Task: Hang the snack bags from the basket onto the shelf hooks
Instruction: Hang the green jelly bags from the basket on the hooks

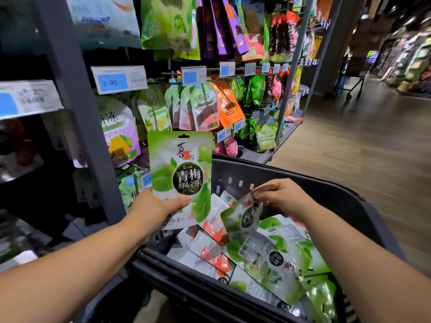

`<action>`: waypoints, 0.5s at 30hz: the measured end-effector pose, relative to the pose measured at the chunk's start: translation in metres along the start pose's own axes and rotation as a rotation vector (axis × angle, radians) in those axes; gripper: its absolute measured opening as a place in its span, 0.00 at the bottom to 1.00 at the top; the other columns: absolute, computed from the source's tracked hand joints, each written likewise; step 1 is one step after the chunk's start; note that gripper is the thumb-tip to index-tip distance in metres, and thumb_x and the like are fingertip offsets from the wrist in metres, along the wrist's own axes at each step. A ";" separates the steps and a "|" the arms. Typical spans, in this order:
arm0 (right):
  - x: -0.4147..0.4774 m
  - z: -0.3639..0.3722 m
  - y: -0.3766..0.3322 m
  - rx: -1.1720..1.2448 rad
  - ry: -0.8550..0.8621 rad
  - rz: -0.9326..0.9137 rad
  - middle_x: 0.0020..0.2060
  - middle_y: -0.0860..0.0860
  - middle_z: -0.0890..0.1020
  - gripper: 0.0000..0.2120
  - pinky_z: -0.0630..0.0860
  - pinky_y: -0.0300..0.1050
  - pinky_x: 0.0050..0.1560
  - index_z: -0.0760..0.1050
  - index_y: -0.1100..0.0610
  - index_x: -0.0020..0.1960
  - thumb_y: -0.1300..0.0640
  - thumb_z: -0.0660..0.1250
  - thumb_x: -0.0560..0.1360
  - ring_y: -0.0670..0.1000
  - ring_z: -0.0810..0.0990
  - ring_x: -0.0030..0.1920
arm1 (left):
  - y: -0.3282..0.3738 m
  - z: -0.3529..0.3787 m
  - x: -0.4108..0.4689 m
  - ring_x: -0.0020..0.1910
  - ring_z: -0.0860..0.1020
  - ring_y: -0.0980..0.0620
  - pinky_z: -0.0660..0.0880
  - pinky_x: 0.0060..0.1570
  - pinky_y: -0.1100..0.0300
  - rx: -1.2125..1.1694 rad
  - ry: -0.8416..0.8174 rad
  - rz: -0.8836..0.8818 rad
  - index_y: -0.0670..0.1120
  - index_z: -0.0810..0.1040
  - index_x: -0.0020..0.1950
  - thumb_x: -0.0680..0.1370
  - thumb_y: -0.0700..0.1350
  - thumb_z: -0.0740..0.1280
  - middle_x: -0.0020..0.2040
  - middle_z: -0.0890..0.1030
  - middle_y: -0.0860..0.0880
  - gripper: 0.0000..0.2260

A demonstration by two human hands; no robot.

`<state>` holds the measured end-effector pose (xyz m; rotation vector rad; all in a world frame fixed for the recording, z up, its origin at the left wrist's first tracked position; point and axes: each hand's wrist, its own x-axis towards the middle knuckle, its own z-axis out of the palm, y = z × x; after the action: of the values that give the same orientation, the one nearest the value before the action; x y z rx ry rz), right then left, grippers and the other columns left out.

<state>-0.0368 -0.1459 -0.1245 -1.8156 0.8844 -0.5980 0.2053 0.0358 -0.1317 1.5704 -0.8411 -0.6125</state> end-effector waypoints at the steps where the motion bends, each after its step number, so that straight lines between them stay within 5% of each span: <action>1: 0.000 0.001 -0.002 -0.025 0.022 -0.025 0.29 0.45 0.83 0.05 0.72 0.33 0.33 0.84 0.56 0.40 0.64 0.75 0.72 0.43 0.79 0.31 | 0.000 0.000 0.000 0.32 0.81 0.63 0.73 0.37 0.65 0.001 -0.001 0.001 0.43 0.83 0.49 0.68 0.40 0.79 0.35 0.85 0.56 0.11; 4: 0.002 0.003 -0.004 -0.138 0.081 -0.108 0.31 0.46 0.84 0.09 0.79 0.46 0.43 0.84 0.50 0.32 0.59 0.78 0.69 0.50 0.83 0.39 | -0.001 0.000 0.000 0.32 0.82 0.62 0.73 0.35 0.67 -0.007 -0.001 0.001 0.44 0.82 0.48 0.68 0.40 0.79 0.35 0.85 0.55 0.11; 7: 0.002 0.002 -0.005 -0.185 0.077 -0.172 0.36 0.59 0.82 0.08 0.79 0.53 0.44 0.85 0.54 0.33 0.54 0.77 0.70 0.60 0.83 0.39 | -0.001 0.000 0.001 0.36 0.83 0.60 0.75 0.43 0.62 -0.019 0.000 0.000 0.44 0.83 0.49 0.68 0.39 0.79 0.39 0.86 0.53 0.12; 10: 0.002 0.001 0.002 -0.077 0.096 -0.117 0.36 0.59 0.80 0.10 0.76 0.46 0.33 0.79 0.60 0.38 0.55 0.76 0.72 0.58 0.81 0.36 | -0.004 -0.002 0.003 0.39 0.84 0.57 0.75 0.48 0.58 -0.007 -0.003 -0.006 0.45 0.83 0.49 0.67 0.41 0.80 0.41 0.87 0.52 0.13; 15: 0.001 0.008 0.026 0.147 0.019 0.019 0.38 0.53 0.85 0.03 0.75 0.45 0.33 0.80 0.57 0.48 0.58 0.71 0.76 0.58 0.81 0.38 | -0.006 -0.002 0.004 0.40 0.84 0.56 0.75 0.46 0.60 0.043 -0.022 -0.007 0.46 0.83 0.48 0.66 0.41 0.80 0.40 0.87 0.53 0.13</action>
<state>-0.0378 -0.1488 -0.1515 -1.6699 0.8477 -0.6522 0.2099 0.0344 -0.1368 1.6091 -0.8708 -0.6217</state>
